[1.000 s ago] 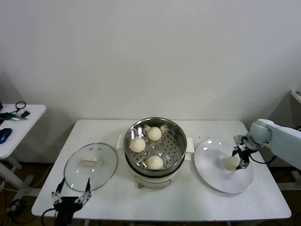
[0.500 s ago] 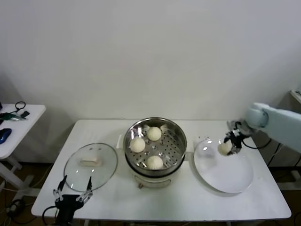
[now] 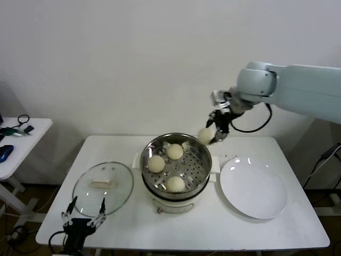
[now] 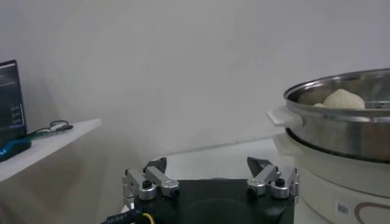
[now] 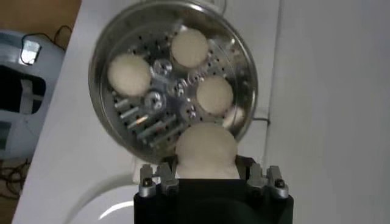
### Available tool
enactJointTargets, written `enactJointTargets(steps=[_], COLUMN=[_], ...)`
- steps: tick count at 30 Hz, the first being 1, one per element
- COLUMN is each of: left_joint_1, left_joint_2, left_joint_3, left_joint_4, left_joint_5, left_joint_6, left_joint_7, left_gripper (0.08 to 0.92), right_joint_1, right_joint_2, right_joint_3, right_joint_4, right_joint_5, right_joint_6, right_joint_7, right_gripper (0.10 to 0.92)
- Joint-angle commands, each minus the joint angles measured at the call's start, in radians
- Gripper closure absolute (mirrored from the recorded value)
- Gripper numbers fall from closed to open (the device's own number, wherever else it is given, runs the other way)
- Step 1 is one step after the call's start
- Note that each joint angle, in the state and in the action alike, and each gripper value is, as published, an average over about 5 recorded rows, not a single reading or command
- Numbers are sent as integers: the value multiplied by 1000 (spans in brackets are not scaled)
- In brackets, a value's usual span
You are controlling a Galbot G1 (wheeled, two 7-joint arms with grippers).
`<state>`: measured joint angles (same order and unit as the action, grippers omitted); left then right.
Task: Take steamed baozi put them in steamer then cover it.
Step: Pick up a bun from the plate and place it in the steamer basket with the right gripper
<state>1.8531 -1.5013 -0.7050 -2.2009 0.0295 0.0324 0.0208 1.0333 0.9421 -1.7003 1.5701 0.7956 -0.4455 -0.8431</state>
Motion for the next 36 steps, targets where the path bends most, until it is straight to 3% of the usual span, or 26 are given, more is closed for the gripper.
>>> enactJointTargets(steps=[1, 11, 25, 32, 36], left_joint_1=[0, -2, -9, -8, -6], left_joint_2=[1, -7, -14, -12, -9], left_joint_3=[0, -13, -21, -25, -26], left_joint_4=[0, -8, 1, -2, -6], left_joint_5=[0, -7, -13, -16, -23], left_joint_6=[-1, 10, 13, 18, 28], left_joint_7=[0, 3, 3, 7, 8], left_gripper=[177, 177, 177, 177, 177], right_joint_1=[-176, -334, -345, -187, -153], right_joint_2=[138, 146, 183, 121, 19], right_joint_3=[-14, 34, 65, 125, 228], right_joint_4=[46, -65, -137, -166, -172], right_joint_5=[0, -126, -126, -13, 91], right_joint_6=[-125, -127, -98, -4, -19], right_joint_7=[148, 161, 126, 27, 55], right_gripper=[380, 381, 378, 248, 206])
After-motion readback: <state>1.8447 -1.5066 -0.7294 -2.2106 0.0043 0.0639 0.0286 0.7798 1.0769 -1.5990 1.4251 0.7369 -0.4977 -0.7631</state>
